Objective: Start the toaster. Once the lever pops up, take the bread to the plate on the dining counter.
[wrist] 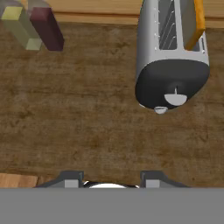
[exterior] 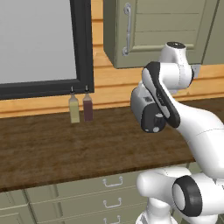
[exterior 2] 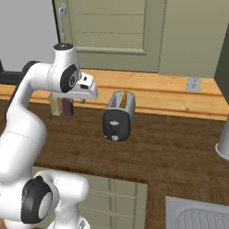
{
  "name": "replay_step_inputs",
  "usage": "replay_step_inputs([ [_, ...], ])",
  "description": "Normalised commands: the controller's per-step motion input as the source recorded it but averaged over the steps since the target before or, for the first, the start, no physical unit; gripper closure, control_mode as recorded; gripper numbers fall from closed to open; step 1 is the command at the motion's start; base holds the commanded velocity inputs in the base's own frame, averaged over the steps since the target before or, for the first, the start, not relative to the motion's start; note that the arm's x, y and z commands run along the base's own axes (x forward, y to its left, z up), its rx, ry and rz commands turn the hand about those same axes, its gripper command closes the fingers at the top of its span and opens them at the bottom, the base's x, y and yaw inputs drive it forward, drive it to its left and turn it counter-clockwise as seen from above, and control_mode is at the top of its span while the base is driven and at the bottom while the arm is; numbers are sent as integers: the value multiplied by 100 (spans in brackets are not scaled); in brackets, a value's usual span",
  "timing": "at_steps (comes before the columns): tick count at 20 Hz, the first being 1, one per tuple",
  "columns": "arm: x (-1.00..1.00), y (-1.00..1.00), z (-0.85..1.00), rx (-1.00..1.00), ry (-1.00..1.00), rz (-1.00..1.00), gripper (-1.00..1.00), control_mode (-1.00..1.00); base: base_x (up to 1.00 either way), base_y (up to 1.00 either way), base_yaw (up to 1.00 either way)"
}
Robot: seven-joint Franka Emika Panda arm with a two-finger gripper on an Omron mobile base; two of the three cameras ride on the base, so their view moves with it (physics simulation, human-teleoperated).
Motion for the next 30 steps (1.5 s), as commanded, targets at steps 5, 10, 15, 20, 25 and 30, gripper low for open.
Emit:
replay_step_inputs([
  [5, 5, -39, -17, 2, 0, 0, -100, -100, 0, 0, 0],
  [10, 4, -94, -26, 0, -2, -4, -100, -100, 0, 0, 0],
  [15, 11, -72, -16, 0, -5, -13, -100, -100, 0, 0, 0],
  [20, 1, -14, -1, 0, 0, -4, -100, -100, 0, 0, 0],
  [25, 4, -2, -8, 0, 0, 0, -100, -100, 0, 0, 0],
  [30, 41, 20, -44, 0, -1, 0, -100, -100, 0, 0, 0],
])
